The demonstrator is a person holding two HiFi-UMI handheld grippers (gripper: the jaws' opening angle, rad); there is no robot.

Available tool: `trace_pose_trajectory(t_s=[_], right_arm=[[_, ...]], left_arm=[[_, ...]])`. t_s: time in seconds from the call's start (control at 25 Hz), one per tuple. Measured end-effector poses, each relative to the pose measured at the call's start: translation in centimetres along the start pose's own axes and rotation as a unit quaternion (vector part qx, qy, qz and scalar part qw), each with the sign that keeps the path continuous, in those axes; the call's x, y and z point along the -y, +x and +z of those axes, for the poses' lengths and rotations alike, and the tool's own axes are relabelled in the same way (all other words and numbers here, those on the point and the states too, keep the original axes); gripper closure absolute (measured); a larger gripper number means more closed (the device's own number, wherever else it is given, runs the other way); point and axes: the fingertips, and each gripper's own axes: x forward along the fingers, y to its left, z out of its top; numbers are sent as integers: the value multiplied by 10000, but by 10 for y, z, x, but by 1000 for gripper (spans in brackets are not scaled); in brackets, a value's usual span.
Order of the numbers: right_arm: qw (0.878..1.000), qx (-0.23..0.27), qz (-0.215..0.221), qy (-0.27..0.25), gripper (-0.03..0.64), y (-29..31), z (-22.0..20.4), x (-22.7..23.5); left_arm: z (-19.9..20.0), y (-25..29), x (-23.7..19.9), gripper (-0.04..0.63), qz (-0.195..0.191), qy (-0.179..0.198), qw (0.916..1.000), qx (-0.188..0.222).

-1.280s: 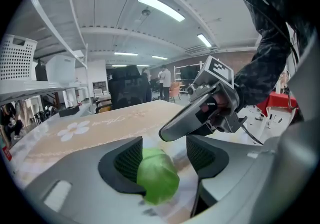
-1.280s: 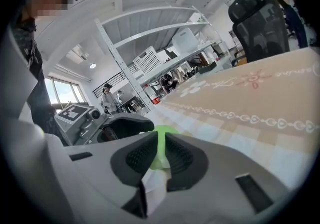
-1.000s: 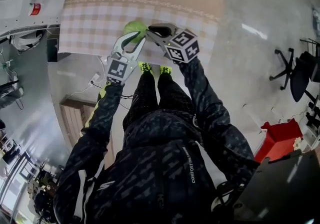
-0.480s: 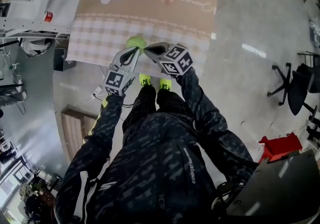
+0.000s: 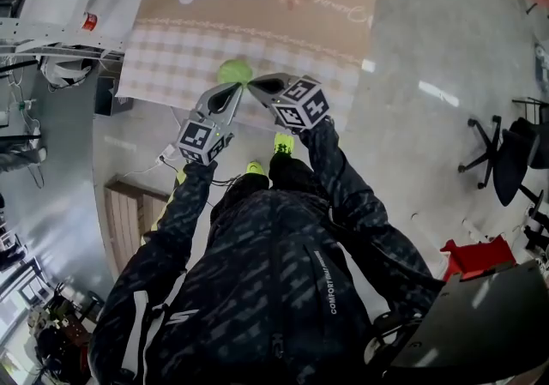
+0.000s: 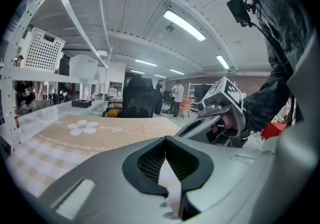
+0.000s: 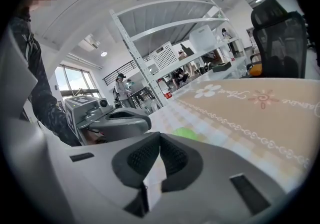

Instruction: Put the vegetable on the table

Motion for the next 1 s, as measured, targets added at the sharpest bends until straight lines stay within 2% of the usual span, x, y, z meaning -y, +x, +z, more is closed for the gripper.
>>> trace_pose_trajectory(t_s=[0.32,0.52,1.0], right_arm=[[9999,-58,-157,-15,614,-3,-6,-12],[9995,63,-299,-53,614,-3,-7,-28],[9970,333,-622,-323,614,-20,-8,-84]], left_arm=[[0,-16,5,600,-125,-46,9999,11],[3,-35,10,600,-134,-90,9997,155],[8,-82,37,600,-162,-9,9993,351]])
